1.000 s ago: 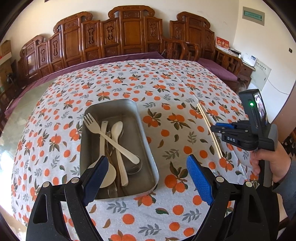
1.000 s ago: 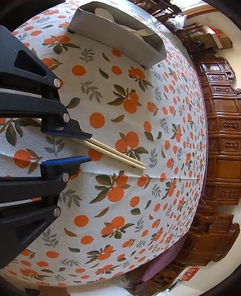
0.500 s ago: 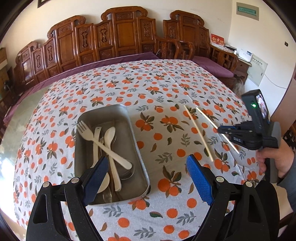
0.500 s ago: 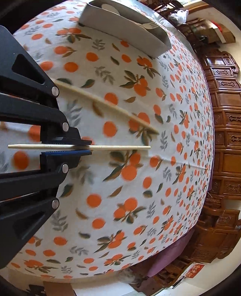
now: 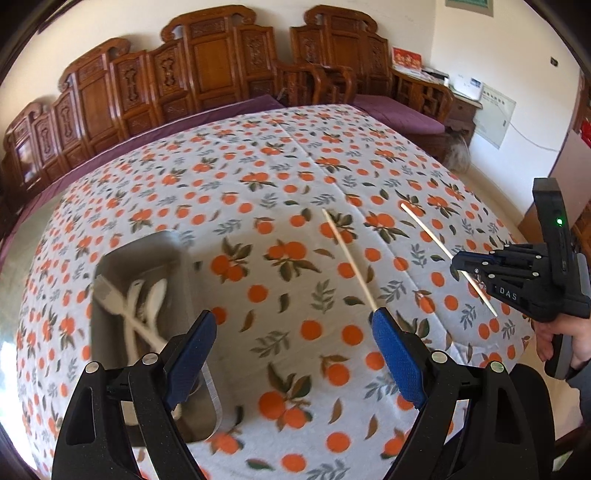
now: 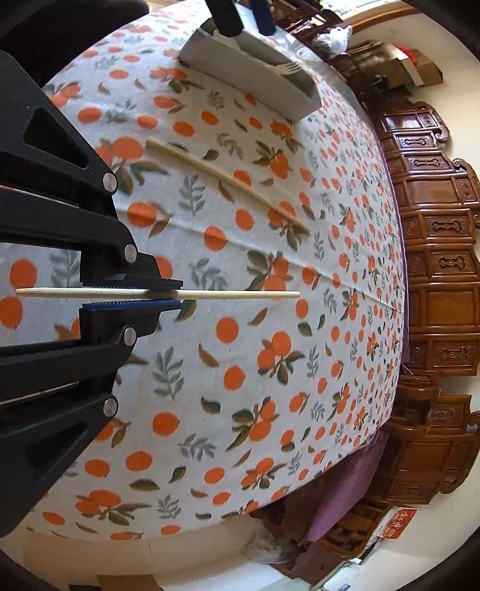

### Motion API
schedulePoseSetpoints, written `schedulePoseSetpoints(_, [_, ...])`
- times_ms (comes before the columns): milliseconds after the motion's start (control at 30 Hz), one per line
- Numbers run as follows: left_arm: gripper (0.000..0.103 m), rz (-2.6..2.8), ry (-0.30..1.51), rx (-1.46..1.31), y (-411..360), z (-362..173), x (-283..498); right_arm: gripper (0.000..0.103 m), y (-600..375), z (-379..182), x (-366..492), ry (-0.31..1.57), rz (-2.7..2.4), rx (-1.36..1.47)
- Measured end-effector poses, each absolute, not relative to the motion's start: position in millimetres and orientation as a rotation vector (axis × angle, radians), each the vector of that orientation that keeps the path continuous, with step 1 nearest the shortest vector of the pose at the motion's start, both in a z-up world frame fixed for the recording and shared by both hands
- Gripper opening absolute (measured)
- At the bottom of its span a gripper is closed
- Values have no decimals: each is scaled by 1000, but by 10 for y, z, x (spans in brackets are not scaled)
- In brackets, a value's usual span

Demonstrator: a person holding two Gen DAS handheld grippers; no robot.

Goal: Organize utensils
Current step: 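Grasp the other wooden chopstick with the left tool while the right holds its chopstick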

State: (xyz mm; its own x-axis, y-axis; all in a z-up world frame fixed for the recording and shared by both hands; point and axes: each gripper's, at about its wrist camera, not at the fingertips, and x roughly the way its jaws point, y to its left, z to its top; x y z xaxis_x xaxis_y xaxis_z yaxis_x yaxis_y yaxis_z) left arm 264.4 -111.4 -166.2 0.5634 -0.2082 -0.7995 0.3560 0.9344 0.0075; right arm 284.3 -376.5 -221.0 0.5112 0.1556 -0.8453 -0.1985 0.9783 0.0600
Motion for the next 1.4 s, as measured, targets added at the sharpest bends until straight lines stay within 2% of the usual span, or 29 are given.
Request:
schedulePoseSetpoints(67, [82, -358, 923, 171, -1203, -1706, 2707, 6, -3806, -2230, 2835, 1013, 211, -42])
schedulePoseSetpoints(133, [77, -381, 936, 162, -1316, -1767, 2796, 6, -3832, -2240, 2832, 1013, 210, -54])
schedulePoseSetpoints(500, [42, -442, 1030, 142, -1794, -2146, 3219, 6, -3992, -2290, 2874, 1023, 204, -27])
schedulePoseSetpoints(700, [31, -429, 1073, 151, -1934, -2355, 3386, 6, -4091, -2251, 2904, 1009, 206, 0])
schedulePoseSetpoints(800, [21, -417, 1094, 142, -1967, -2437, 3444, 6, -4137, -2247, 2917, 1010, 209, 19])
schedulePoseSetpoints(867, [19, -406, 1087, 143, -1972, -2451, 3451, 6, -4159, -2256, 2922, 1015, 206, 30])
schedulePoseSetpoints(967, [6, -374, 1092, 139, -1956, -2465, 3481, 6, -4163, -2267, 2913, 1020, 207, 32])
schedulePoseSetpoints(1167, [4, -380, 1097, 132, -1914, -2446, 3467, 6, -4100, -2214, 2873, 1007, 206, -7])
schedulePoseSetpoints(1400, [4, -401, 1037, 126, -1766, -2135, 3209, 6, -3954, -1998, 2798, 965, 203, -68])
